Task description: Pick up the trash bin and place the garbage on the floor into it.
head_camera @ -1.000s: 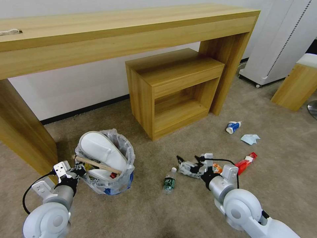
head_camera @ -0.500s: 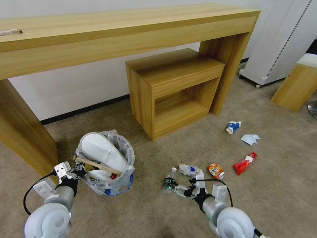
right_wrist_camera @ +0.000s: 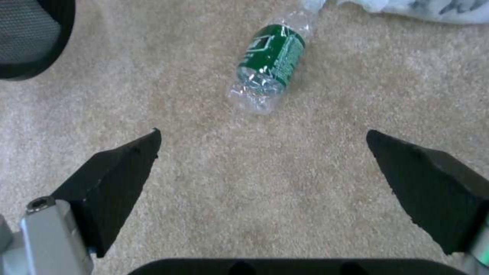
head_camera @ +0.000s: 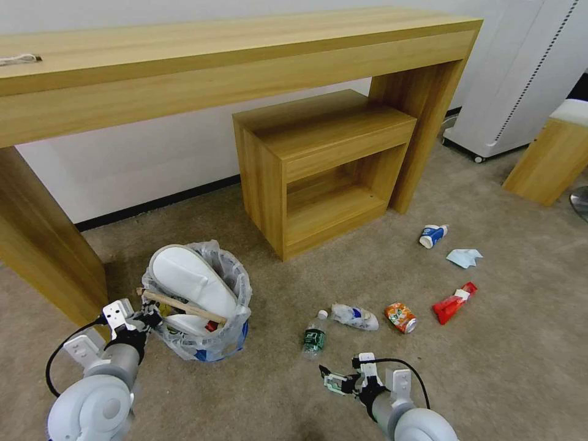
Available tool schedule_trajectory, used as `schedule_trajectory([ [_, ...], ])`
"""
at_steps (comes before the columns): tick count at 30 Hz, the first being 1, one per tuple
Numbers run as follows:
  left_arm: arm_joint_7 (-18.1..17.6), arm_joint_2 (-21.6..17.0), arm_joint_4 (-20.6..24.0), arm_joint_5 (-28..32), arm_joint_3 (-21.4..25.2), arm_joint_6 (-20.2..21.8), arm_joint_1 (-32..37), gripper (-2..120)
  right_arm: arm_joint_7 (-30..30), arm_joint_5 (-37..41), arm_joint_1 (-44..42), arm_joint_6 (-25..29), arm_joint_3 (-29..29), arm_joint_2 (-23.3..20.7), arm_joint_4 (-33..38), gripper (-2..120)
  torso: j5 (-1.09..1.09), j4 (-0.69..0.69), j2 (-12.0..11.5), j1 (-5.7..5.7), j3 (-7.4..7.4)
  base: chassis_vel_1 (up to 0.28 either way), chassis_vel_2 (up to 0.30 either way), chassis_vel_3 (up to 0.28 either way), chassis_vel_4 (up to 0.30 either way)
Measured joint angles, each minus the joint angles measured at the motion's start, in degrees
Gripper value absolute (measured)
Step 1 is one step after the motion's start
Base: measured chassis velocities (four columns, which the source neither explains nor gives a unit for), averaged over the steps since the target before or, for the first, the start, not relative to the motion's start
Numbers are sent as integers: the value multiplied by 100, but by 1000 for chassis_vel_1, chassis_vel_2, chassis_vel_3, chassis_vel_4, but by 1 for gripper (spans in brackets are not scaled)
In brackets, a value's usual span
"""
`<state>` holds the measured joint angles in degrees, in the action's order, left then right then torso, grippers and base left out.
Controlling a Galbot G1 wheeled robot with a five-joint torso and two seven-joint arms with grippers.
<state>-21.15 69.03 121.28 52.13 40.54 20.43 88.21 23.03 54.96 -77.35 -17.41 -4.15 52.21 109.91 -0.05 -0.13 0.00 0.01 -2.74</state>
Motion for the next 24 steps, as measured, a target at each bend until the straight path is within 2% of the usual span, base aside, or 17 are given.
schedule_trajectory([
  [12,14,50,24,-25,-9,-35,8,1,-284,213,456,36,-293,220,-483,100,0,0,0,0,0,0,0,0,0],
  [24,25,77,20,-58,-34,-67,12,1,-456,424,605,150,-332,486,-844,100,0,0,0,0,0,0,0,0,0],
])
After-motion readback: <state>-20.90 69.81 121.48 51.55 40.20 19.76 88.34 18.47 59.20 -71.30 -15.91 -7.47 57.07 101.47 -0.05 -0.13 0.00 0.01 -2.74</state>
